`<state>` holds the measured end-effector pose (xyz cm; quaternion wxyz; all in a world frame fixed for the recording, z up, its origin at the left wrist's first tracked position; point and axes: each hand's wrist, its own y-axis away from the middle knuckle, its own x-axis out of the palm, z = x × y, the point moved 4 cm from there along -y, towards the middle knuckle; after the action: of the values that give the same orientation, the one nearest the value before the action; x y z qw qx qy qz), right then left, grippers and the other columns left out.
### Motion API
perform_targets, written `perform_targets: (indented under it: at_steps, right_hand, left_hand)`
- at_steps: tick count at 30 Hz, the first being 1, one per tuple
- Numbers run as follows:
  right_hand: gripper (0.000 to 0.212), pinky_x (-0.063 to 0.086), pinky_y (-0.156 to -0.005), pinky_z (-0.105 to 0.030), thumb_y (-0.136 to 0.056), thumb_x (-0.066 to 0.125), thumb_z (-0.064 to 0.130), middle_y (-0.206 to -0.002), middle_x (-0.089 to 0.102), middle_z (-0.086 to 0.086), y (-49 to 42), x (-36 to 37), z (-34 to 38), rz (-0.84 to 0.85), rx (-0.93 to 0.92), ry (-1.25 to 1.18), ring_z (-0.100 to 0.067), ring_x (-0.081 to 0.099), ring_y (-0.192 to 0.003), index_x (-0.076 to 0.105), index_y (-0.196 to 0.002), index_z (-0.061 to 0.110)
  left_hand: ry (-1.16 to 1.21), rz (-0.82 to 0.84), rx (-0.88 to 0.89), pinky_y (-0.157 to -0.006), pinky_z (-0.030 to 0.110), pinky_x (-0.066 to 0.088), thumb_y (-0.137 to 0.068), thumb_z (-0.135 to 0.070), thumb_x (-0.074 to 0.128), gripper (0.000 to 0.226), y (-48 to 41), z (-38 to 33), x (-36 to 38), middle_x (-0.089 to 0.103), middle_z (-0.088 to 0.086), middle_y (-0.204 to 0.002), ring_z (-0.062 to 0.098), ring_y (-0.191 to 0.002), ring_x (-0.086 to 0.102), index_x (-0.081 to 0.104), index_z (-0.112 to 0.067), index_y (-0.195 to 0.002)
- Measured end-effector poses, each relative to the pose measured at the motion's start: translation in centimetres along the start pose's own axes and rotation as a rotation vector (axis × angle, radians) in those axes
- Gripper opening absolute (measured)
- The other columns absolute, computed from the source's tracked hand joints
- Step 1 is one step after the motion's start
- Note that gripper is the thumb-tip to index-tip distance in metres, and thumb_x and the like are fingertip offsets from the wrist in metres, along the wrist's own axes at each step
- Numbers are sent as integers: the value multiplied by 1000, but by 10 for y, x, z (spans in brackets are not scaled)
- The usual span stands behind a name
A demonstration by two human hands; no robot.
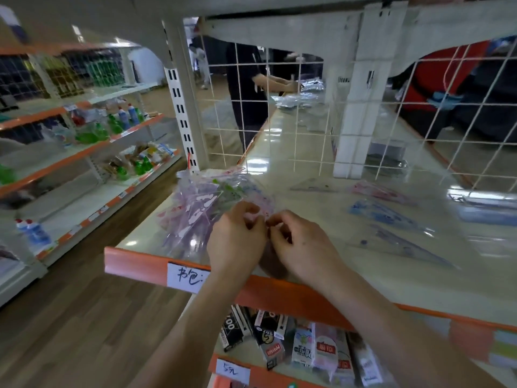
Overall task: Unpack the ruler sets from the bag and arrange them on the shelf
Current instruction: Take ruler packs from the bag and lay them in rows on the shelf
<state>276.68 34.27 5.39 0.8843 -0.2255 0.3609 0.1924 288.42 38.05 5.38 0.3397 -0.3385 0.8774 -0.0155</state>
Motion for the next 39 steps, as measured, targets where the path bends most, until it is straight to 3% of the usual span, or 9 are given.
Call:
perform_targets:
  at_steps: [5,12,17,20,22,25,31,35,39]
  right_hand:
    - [19,50,-83,-33,-94,53,31,-101,68,4,-3,0,-4,-15,3,-136,-18,63,-96,62,-109,22]
    - [14,41,-65,-23,-87,58,12,-74,61,7,-7,1,-8,9,40,-431,-11,55,-69,60,-92,26]
    - [21,38,-52,-20,-88,56,5,-69,61,3,-3,0,-3,115,46,-559,-4,48,-49,61,-95,25]
    - [24,40,-53,-19,-89,54,3,-70,60,2,-1,-3,2,152,31,-592,-8,49,-55,59,-99,24]
    - [23,39,-49,-15,-89,54,4,-71,60,2,0,-5,1,125,54,-589,-7,52,-57,56,-105,21]
    - [23,41,-47,-13,-90,58,12,-75,63,1,1,-10,-6,37,143,-641,-2,56,-53,52,-111,19]
    - [13,52,-70,-33,-87,64,24,-80,66,3,-1,-26,-30,-234,218,-569,-15,63,-73,59,-99,24]
    - [20,38,-56,-17,-89,61,22,-62,55,8,0,-33,-32,-331,181,-482,-6,50,-57,58,-69,26]
    - [26,36,-55,-27,-90,56,23,-59,53,-2,-1,-31,-35,-341,217,-492,-12,47,-54,63,-69,10]
  left_hand:
    - [51,-60,24,-77,41,55,-88,-20,55,22,0,1,1,71,3,-98,25,-90,66,65,-24,-108]
    - [156,-78,12,-75,40,55,-86,-17,55,30,2,0,-4,70,7,-89,24,-82,65,60,-20,-115]
    - [381,-105,-139,-74,36,56,-86,-19,62,50,-2,1,-10,63,-7,-74,19,-72,65,45,-18,-133]
    - [684,-84,-311,-69,36,53,-81,-17,67,32,-15,5,-11,62,4,-68,23,-67,60,57,-15,-112]
    - [790,-69,-364,-56,29,43,-81,-12,67,7,-20,1,-7,53,8,-59,21,-57,50,60,-8,-80]
    - [884,-90,-379,-46,22,32,-83,-12,66,25,-27,-13,5,47,4,-51,17,-44,40,53,-12,-62]
    - [1179,28,-436,-53,25,43,-83,-13,64,8,-31,-40,38,59,3,-64,15,-56,53,63,-13,-76]
    - [1410,170,-480,-66,30,49,-86,-10,53,9,-26,-37,53,61,7,-73,20,-68,58,60,-10,-80]
    - [1486,246,-452,-68,31,47,-90,-10,49,17,-21,-43,50,65,5,-64,20,-64,59,61,-8,-78]
